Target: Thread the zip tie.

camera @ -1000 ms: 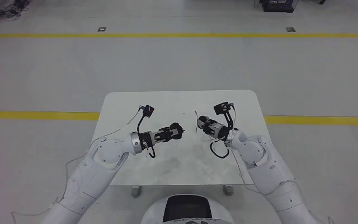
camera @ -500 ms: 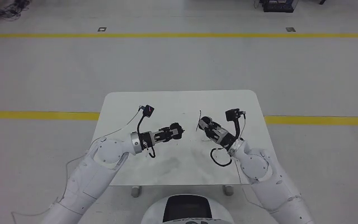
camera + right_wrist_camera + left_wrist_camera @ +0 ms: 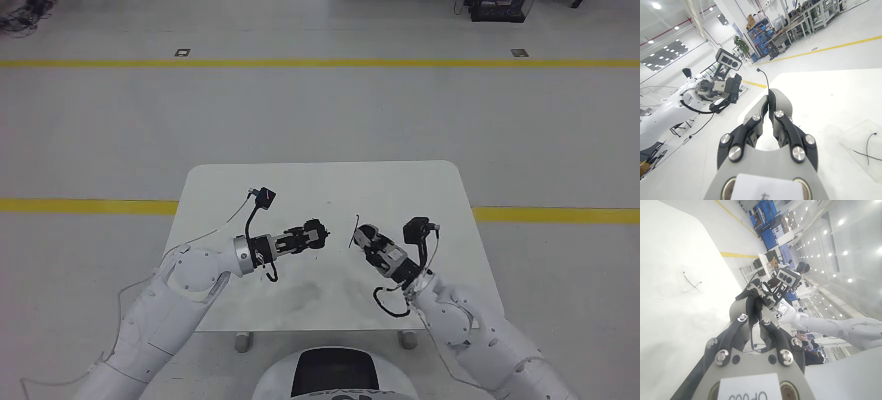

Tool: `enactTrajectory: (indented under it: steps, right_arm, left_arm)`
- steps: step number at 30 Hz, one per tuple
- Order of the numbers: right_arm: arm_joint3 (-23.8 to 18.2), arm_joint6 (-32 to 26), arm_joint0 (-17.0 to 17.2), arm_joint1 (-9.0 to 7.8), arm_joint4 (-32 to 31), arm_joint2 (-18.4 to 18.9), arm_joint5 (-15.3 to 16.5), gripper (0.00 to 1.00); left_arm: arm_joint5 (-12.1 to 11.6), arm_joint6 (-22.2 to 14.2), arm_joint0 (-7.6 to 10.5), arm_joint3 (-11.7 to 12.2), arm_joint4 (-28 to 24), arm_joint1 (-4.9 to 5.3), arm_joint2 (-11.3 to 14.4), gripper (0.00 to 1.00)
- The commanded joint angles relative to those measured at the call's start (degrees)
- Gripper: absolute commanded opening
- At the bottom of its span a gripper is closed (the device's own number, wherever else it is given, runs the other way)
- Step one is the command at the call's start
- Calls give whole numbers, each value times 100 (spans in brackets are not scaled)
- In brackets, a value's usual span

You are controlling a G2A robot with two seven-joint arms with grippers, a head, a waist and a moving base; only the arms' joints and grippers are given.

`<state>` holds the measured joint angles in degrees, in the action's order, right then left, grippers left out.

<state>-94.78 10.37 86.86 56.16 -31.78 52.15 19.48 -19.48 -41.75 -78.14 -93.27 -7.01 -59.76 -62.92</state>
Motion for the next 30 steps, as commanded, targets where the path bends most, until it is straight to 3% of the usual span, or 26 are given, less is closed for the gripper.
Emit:
enactTrajectory:
  steps: [1, 8, 15, 30]
  right_arm:
    - [40, 356, -87, -164, 50, -217, 0, 0]
    - [17, 1240, -404, -646, 123, -971, 0, 0]
    - [65, 2007, -875, -1001, 173, -1819, 0, 0]
    - [62, 2038, -901, -1013, 180, -1853, 0, 0]
  left_arm:
    - [0, 0, 0, 0, 0, 0, 0, 0]
    - [0, 0, 0, 0, 0, 0, 0, 0]
    - [0, 0, 0, 0, 0, 0, 0, 0]
    - [0, 0, 0, 0, 0, 0, 0, 0]
